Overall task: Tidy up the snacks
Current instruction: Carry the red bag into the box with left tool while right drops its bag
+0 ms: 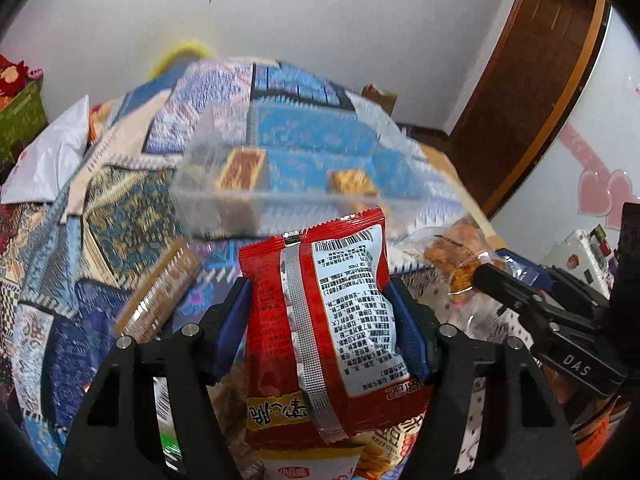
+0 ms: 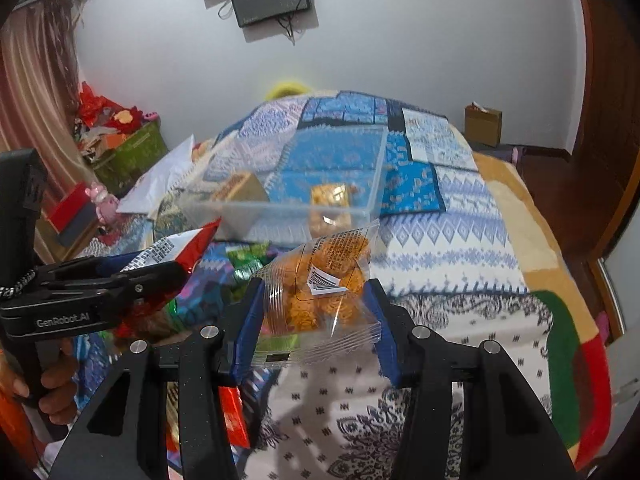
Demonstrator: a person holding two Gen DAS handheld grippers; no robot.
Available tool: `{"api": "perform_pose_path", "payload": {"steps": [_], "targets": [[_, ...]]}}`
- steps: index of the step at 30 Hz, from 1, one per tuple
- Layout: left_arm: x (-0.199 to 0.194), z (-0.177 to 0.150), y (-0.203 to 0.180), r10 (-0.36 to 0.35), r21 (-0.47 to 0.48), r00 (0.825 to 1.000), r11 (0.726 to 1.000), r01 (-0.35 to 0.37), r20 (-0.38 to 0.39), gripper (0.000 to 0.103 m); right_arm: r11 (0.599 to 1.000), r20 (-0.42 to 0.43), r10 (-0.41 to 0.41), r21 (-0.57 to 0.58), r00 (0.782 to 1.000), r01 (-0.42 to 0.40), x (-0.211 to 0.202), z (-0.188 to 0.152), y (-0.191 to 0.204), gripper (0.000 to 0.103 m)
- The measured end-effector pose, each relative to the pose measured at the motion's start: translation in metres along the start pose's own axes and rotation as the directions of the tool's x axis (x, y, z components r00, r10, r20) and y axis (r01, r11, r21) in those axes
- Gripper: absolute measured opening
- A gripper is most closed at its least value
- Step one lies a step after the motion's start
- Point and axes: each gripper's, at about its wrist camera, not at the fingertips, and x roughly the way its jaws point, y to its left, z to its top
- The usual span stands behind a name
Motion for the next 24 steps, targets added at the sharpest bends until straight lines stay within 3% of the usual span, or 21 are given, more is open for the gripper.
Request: {"api": "perform_pose_path", "payload": {"steps": [11, 24], "targets": [[-0.005, 0.049, 0.012, 0.009, -0.031, 0.995, 1.0, -0.006, 0.103, 0.067, 1.0, 0.077, 0.004, -0.001, 0.997, -0.004, 0.014, 0.042, 0.004, 0.047], [0.052, 0.094, 0.005, 0.036, -0.014, 0.994, 0.999, -0.035, 0.108, 0.067, 1.0, 0.085, -0.023, -0.004, 0.996, 0.023, 0.049, 0.076, -0.004, 0.047]]}}
